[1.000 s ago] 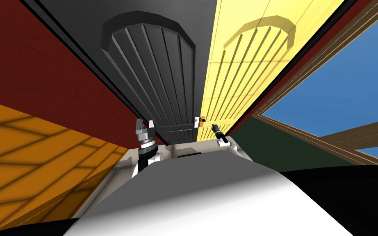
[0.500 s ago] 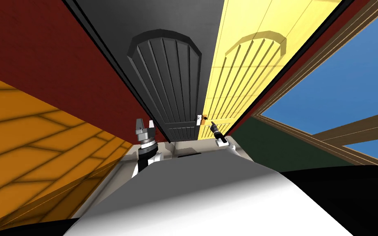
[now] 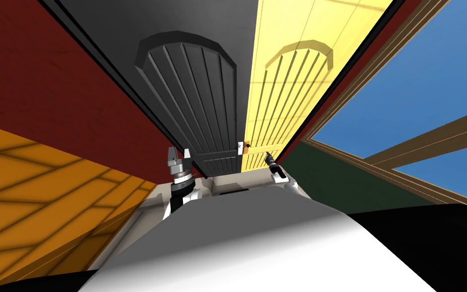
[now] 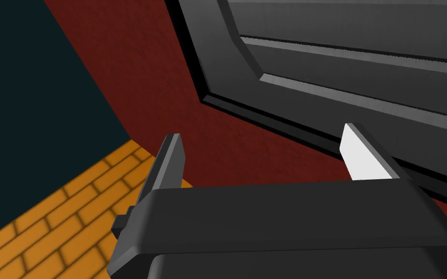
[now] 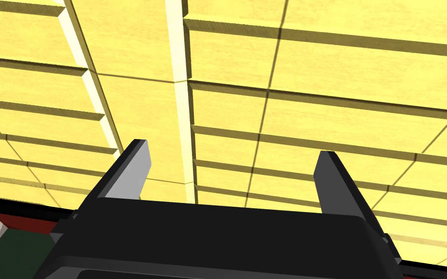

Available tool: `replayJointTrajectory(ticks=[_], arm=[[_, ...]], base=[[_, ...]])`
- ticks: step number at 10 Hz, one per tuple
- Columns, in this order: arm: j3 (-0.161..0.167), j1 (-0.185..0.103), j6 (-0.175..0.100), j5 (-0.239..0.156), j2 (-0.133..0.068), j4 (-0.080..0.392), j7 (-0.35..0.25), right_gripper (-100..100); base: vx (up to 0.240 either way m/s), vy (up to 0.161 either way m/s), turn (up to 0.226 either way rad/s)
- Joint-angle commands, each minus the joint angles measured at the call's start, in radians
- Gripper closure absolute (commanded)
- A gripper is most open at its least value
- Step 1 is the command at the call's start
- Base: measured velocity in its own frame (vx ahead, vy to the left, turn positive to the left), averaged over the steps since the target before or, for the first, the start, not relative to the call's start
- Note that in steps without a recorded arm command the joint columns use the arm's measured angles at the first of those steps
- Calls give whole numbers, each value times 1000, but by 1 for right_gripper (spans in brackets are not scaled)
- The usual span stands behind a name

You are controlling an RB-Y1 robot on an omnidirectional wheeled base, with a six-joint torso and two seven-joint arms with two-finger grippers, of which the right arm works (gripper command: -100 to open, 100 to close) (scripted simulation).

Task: Pull the door open

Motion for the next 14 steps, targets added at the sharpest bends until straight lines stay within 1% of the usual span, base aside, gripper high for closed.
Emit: replayJointTrajectory(ticks=[1,3,6,7,8,9,10,11,14], arm=[[-17,-8,-6,-1,-2,28,6,-100],[-16,-19,-7,0,5,32,9,-100],[8,-47,-11,6,29,23,12,-100],[19,-58,-13,9,39,18,12,-100],[37,-74,-16,12,54,9,13,-100],[45,-80,-17,14,60,5,13,-100],[39,-75,-16,11,48,10,8,-100],[39,-75,-16,11,48,10,8,100],[39,-75,-16,11,48,10,8,100]], base=[[93,-53,-51],[169,-22,35],[206,21,121],[229,97,141],[209,153,211],[151,159,157],[61,70,18],[-1,-6,-18],[-21,-17,16]])
